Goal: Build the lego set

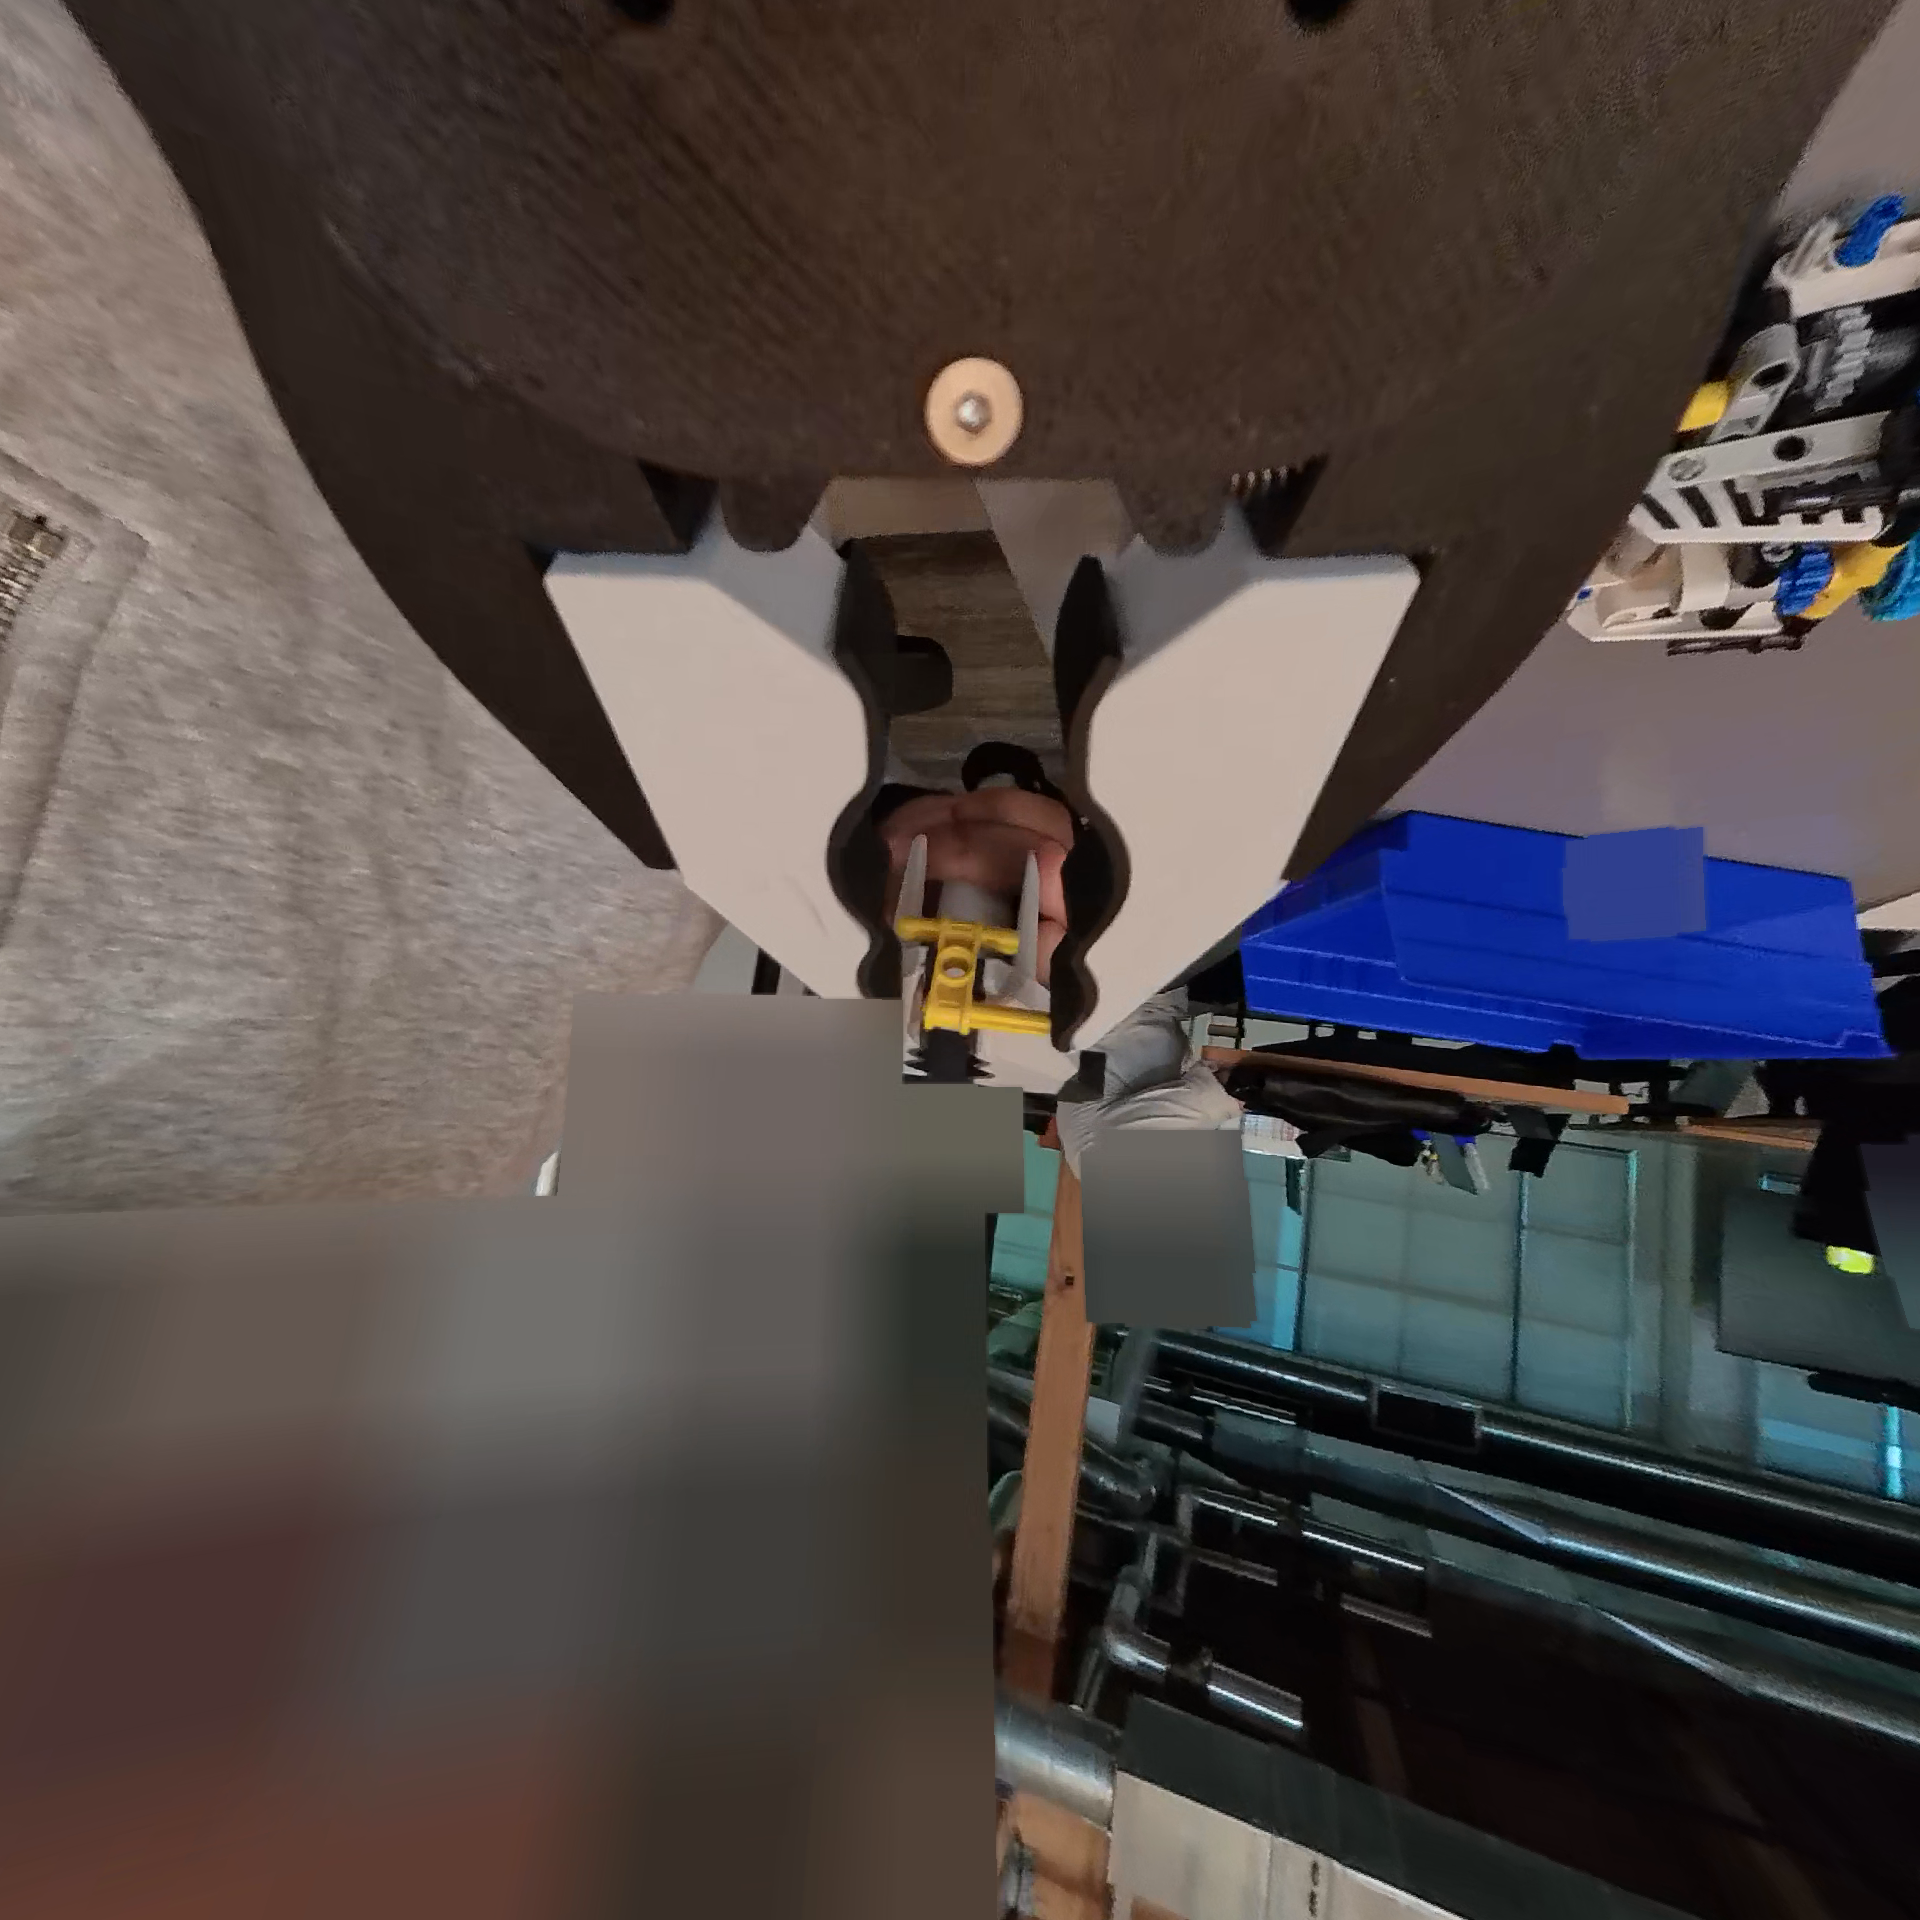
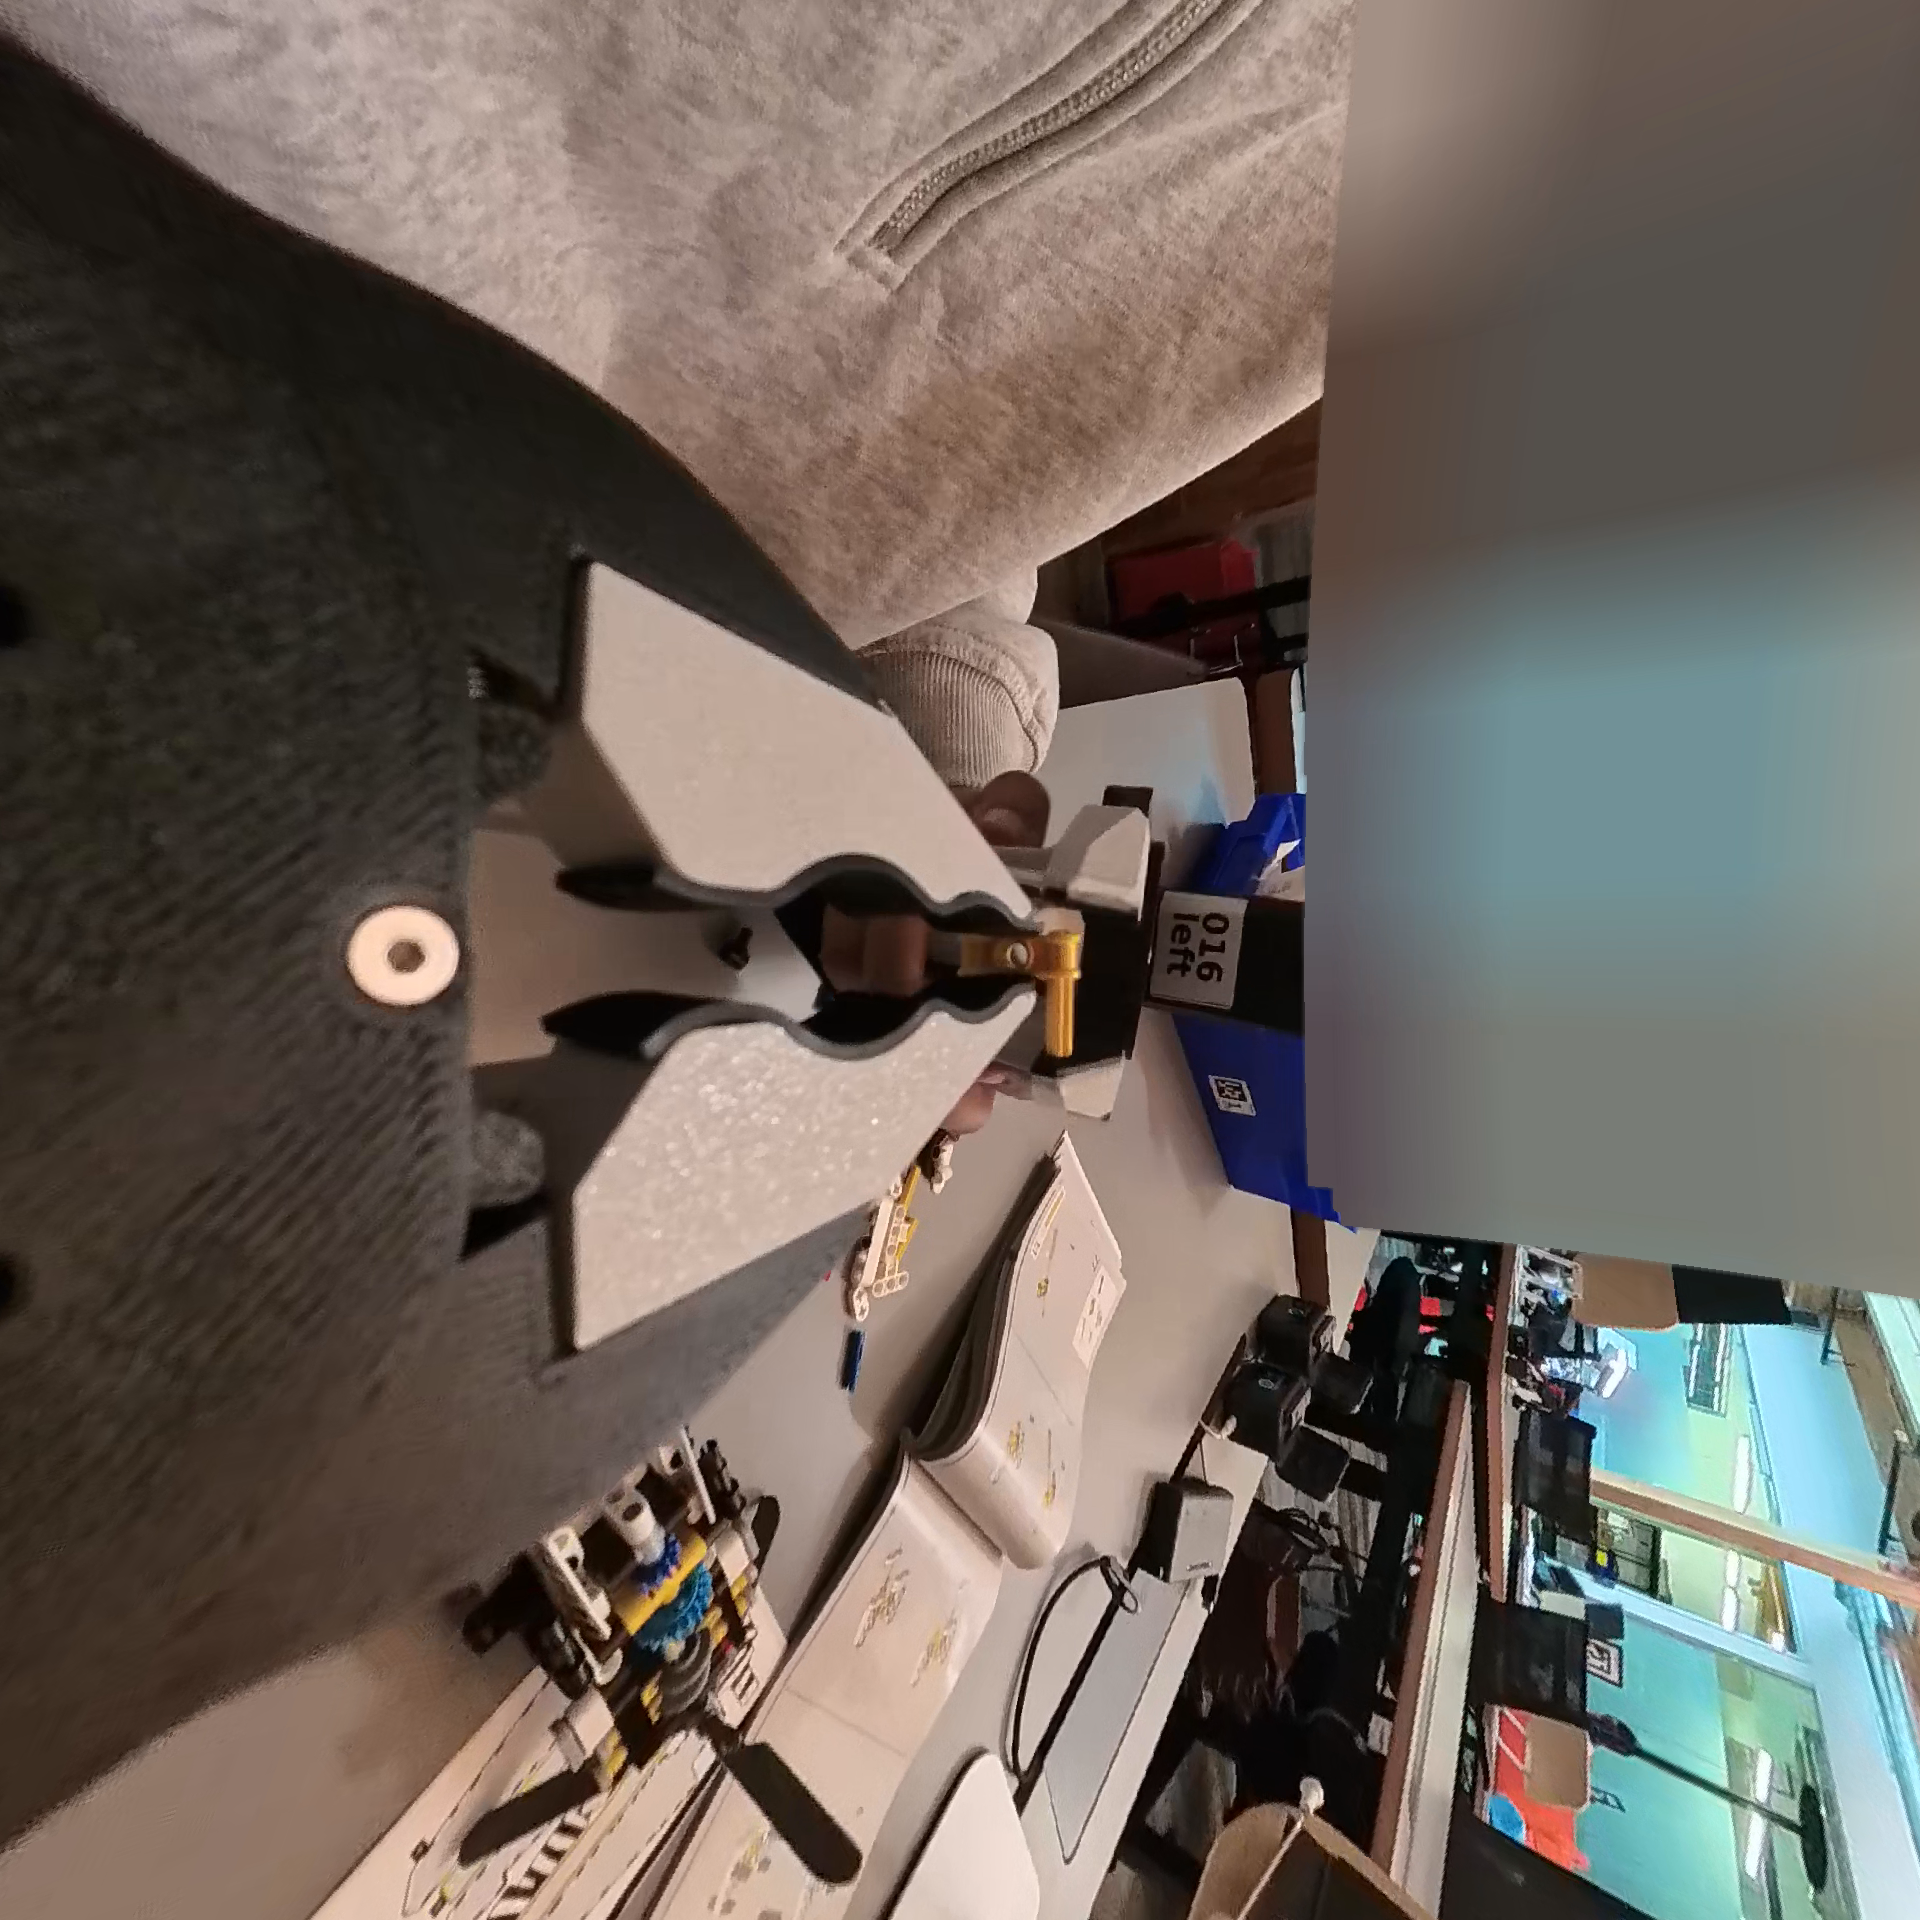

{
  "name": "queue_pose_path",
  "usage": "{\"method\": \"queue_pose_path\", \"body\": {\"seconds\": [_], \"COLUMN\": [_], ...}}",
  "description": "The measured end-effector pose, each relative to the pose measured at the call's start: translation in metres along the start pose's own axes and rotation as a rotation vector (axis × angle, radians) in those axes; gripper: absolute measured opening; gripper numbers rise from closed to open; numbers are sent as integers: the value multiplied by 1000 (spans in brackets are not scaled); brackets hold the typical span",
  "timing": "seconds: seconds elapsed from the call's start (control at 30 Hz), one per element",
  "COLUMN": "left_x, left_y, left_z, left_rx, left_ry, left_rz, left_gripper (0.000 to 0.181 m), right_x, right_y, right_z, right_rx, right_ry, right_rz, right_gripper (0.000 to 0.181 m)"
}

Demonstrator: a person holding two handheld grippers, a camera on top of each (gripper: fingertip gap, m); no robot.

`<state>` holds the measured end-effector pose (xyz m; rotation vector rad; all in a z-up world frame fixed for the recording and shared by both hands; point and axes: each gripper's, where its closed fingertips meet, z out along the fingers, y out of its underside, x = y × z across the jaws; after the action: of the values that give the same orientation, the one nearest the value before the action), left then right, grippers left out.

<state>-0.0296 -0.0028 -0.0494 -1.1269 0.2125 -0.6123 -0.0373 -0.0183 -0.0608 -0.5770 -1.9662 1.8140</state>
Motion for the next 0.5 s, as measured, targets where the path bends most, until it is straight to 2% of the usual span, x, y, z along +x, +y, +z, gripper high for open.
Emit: {"method": "queue_pose_path", "body": {"seconds": [0.5], "left_x": [-11], "left_y": [1], "left_z": [0], "left_rx": [-19], "left_ry": [-92], "left_rz": [39], "left_gripper": [26], "right_x": [8], "right_y": [-3], "right_z": [1], "right_rx": [83], "right_ry": [-24], "right_rz": [188], "right_gripper": [4]}}
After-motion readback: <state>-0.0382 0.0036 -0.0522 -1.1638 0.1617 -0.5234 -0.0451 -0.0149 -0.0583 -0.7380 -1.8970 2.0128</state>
